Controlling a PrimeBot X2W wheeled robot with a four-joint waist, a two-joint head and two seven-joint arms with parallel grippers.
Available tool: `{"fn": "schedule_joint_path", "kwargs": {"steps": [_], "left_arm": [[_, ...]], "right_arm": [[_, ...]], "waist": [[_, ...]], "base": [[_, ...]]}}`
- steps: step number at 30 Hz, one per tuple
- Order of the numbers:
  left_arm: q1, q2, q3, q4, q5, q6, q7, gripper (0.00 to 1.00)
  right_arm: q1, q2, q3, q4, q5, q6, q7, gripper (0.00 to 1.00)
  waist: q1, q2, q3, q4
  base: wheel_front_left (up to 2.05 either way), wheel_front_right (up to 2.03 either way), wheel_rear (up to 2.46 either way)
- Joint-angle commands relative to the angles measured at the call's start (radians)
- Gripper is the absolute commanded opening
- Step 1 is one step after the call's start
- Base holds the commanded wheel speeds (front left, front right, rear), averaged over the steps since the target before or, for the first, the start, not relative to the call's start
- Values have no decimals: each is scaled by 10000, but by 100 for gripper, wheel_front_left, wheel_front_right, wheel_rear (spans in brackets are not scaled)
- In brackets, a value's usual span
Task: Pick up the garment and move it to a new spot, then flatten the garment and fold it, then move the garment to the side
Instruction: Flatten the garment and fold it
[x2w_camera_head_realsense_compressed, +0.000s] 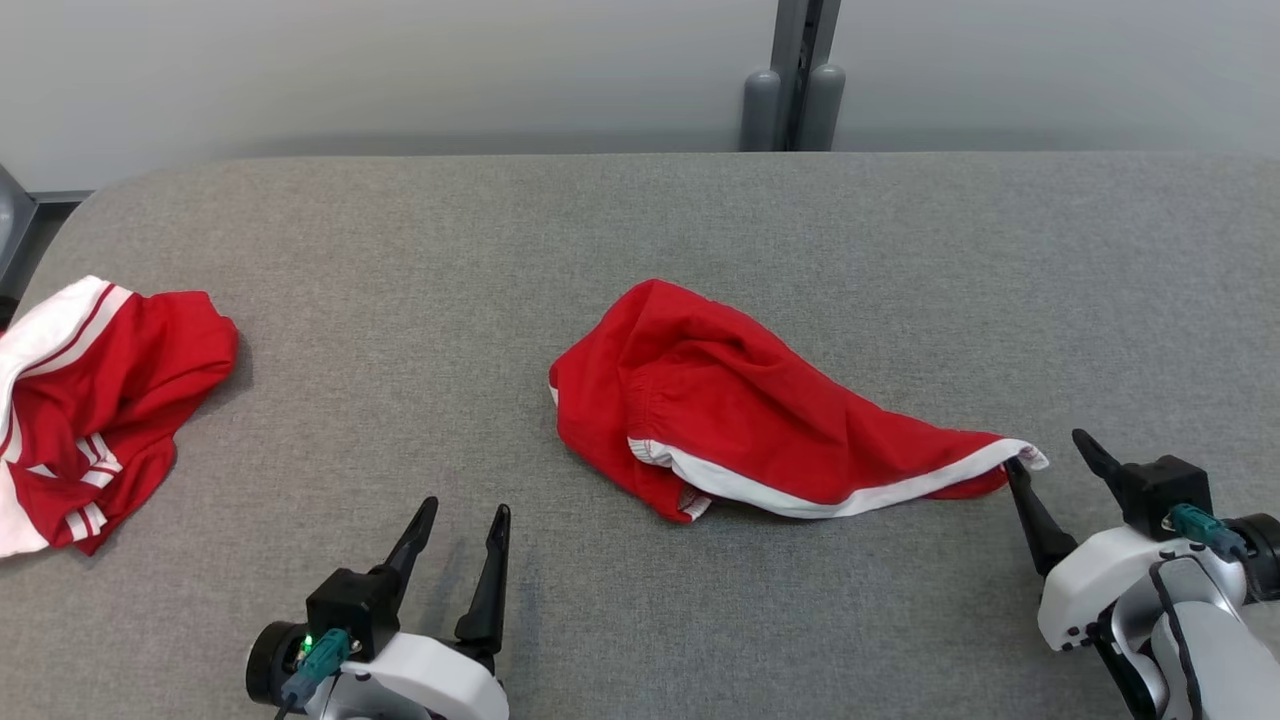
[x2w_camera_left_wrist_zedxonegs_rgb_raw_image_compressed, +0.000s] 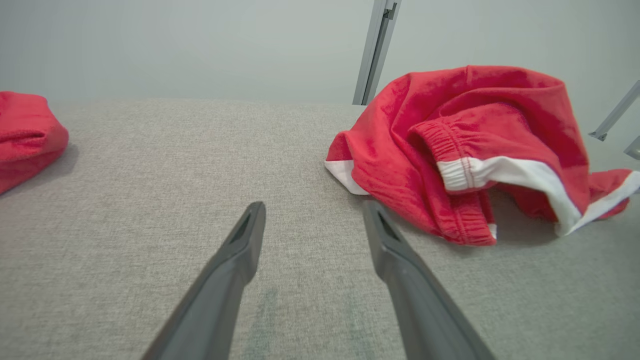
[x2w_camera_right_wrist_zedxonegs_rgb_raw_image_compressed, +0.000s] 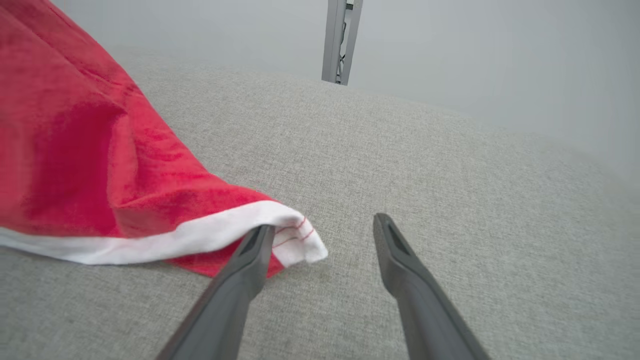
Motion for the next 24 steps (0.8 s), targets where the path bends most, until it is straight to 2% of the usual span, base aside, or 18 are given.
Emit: {"fn": "schedule_joint_path", "kwargs": {"steps": [1,5,8,15,24], "left_arm": [[-218,37,-2,-10,89,-55,-18,100],[-445,34,-128,-131,92,-161,-18,100],[-818,39,-278,-195,137,-240,-18,100],[-1566,43,-757,-24,62,-346,-18,100],[-1969,42,-1308,350,-454,-421,-18,100]], "right_arm": [[266,115,-522,-446,-302,-3,-49,100],[709,574,-1559,-1517,-849,-3,-48,100],[994,947,-1888,-2082,-1145,-3,-50,100],[1022,1436,-2157,-2790,-1411,-3,-50,100],[821,1676,-2230,-3114,-1480,-3,-50,100]], "waist": [[0,0,4,-73],[0,0,135,-252],[0,0,366,-404],[0,0,859,-798],[0,0,1348,-1194]], "base": [[0,0,0],[0,0,0],[0,0,0],[0,0,0],[0,0,0]]}}
